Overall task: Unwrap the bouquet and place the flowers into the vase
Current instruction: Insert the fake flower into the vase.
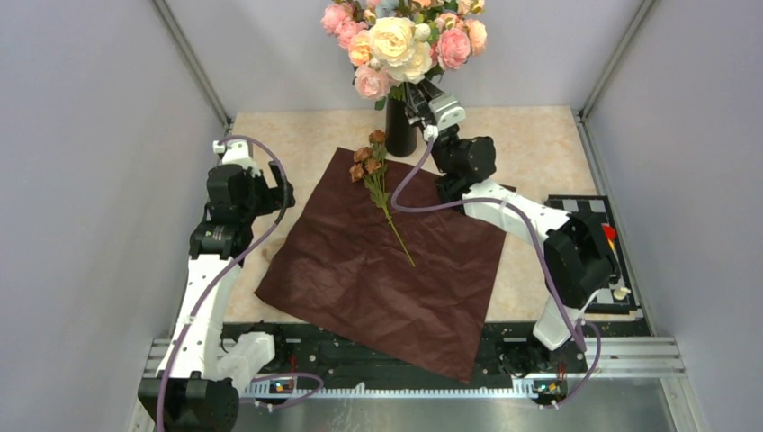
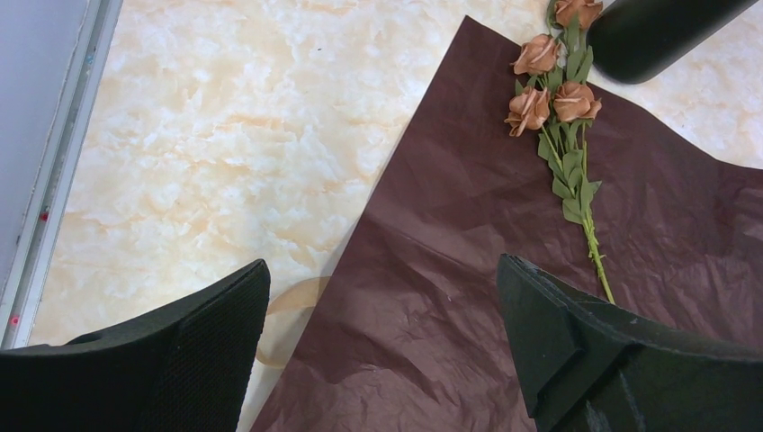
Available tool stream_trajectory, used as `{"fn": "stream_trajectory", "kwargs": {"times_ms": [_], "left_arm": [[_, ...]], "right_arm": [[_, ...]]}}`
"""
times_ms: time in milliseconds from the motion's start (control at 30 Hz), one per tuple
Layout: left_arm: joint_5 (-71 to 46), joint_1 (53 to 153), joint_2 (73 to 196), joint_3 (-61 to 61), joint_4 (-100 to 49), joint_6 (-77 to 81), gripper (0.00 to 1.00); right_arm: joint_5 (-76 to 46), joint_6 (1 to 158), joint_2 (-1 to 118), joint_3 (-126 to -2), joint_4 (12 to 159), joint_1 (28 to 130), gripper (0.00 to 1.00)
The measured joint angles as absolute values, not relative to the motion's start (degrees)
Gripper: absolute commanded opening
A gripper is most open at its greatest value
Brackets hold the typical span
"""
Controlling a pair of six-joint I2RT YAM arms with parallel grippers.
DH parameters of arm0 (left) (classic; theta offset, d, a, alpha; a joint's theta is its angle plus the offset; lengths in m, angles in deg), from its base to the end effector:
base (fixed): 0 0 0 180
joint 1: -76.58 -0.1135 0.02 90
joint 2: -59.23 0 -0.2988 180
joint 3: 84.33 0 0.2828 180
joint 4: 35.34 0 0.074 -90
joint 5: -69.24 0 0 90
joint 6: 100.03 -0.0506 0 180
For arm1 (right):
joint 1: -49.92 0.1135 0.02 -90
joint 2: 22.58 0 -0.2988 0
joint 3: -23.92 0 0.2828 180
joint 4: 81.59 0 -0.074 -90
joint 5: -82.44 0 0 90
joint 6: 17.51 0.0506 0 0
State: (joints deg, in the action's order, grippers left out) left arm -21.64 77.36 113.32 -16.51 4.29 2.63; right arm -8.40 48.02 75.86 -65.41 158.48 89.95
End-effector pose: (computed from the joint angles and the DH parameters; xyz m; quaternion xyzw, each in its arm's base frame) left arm 0.2315 -0.0024 0.3682 -0.0918 0.8426 -0.0556 0.5278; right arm 0.3223 0.2717 0.4611 -0.1841 0.2789 0.1300 0.9335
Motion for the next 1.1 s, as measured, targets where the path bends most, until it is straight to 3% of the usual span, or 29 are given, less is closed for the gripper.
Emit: {"fn": "stream_trajectory", "kwargs": {"times_ms": [1100], "left_arm": [[-21.45,75.74,115.07,-16.82,3.94,2.61,0.99]], "right_arm": [[0.80,49.76,82.50,-64.38,169.10,89.49,0.00]]}}
